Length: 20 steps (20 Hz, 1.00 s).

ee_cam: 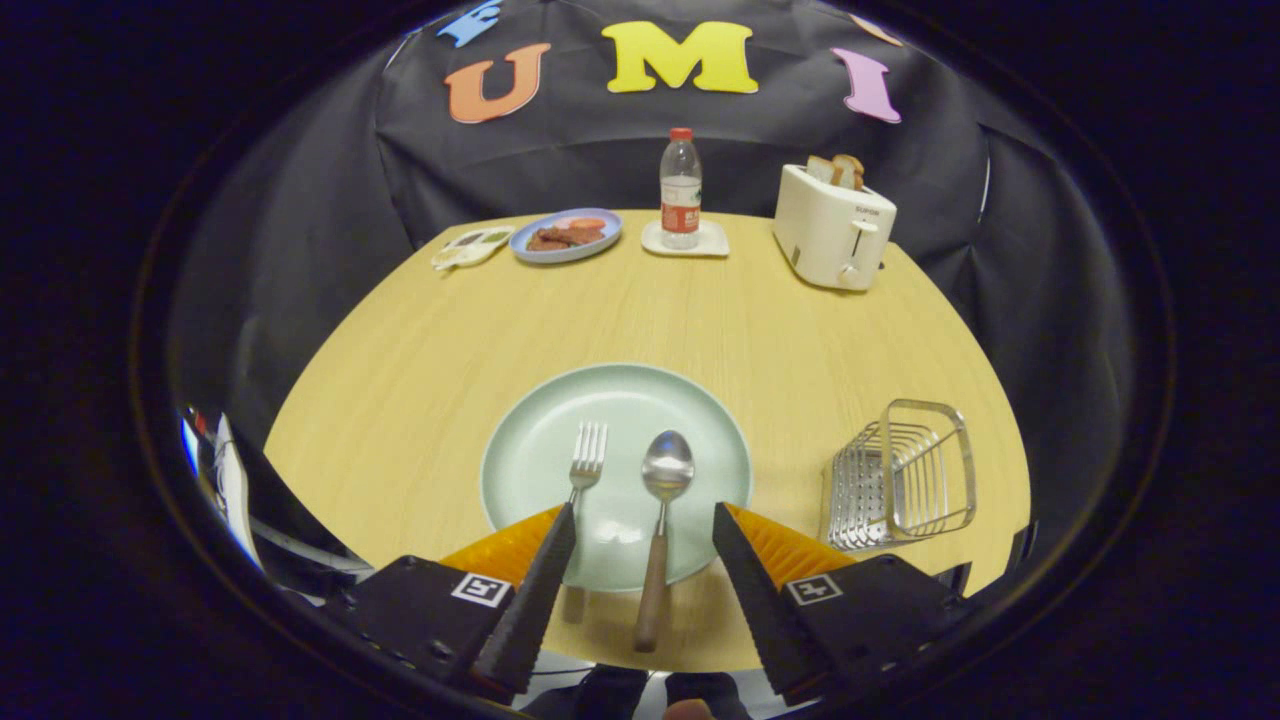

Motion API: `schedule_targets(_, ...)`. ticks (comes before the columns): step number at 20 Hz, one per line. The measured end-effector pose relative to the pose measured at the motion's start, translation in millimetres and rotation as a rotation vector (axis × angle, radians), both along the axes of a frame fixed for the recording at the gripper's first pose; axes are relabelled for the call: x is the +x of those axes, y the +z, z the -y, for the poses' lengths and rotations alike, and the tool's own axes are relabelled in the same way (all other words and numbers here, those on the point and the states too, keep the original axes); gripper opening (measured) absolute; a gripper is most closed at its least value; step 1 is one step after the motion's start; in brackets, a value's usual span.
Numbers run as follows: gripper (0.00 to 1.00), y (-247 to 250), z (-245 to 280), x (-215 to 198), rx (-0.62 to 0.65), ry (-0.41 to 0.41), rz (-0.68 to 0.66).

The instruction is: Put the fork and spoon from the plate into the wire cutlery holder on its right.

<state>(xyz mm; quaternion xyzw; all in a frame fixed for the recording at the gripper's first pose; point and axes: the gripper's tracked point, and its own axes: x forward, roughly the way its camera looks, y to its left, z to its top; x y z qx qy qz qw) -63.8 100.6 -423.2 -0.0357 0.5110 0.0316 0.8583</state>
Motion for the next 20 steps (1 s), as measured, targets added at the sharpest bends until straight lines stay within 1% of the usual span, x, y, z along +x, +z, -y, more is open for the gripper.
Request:
schedule_targets(1,0.77,-9,1,-2,-0.013,-0.003,-0.016)
schedule_targets(4,0.64,-28,5,-5,-0.036,-0.029,-0.058)
schedule_targets(5,0.58,-33,7,-5,-0.045,-0.037,-0.072)
schedule_targets(8,0.35,-44,10,-6,-0.064,-0.061,-0.114)
schedule_targets(9,0.24,-46,11,-6,-0.071,-0.070,-0.125)
schedule_targets(11,0.23,-49,17,-8,-0.098,-0.081,-0.151)
schedule_targets(13,0.07,-46,16,-8,-0.102,-0.072,-0.167)
schedule_targets(14,0.07,-43,15,-6,-0.099,-0.069,-0.169)
schedule_targets(15,0.01,-40,17,-7,-0.086,-0.069,-0.186)
schedule_targets(17,0.01,-23,14,-6,-0.055,-0.074,-0.207)
schedule_targets(20,0.01,18,18,5,-0.008,-0.103,-0.235)
